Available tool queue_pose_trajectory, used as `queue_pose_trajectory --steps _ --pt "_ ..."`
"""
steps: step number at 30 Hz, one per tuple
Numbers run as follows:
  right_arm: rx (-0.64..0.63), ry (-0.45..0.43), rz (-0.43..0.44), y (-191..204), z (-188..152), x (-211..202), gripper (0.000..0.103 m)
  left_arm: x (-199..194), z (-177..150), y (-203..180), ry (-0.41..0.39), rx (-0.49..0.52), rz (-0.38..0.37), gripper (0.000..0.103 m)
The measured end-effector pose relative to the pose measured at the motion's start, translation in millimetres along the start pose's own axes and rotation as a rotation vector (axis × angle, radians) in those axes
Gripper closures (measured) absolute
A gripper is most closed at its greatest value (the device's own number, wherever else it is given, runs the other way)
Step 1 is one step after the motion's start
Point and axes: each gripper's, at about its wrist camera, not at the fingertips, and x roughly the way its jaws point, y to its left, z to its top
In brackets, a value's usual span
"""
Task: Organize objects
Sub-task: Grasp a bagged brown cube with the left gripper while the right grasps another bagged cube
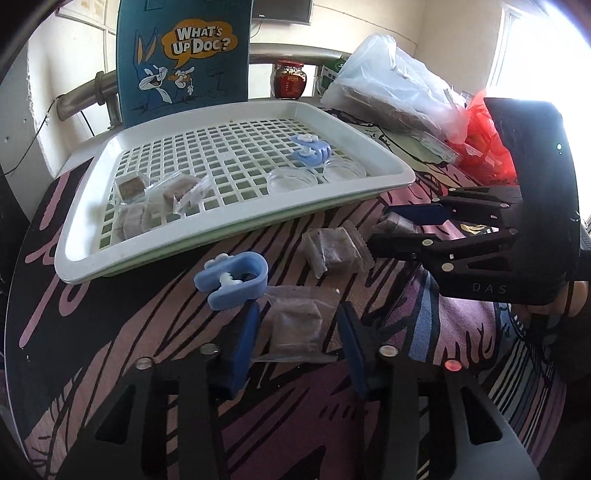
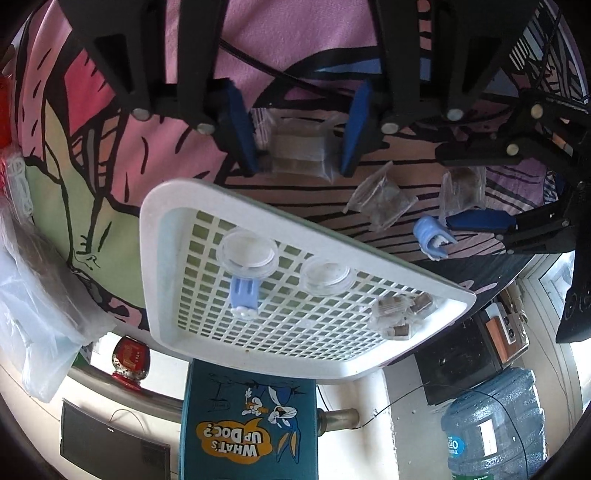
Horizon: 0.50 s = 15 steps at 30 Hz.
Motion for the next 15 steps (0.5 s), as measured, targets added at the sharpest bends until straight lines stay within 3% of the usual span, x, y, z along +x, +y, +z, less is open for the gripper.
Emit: queue_pose_trajectory --steps 2,10,15 --pt "-0.003 -0.003 0.002 1 0 -1 0.073 -2 -1 2 -0.002 -0.008 -0.005 0.073" --pt "0.031 -0.058 0.013 12 -6 -17 0.074 -25 -8 4 -0.072 -0.031 -0.006 0.074" --pt "0.060 -0.143 0.020 30 -6 -36 0.074 -38 -7 10 -0.136 -0.049 0.063 0.073"
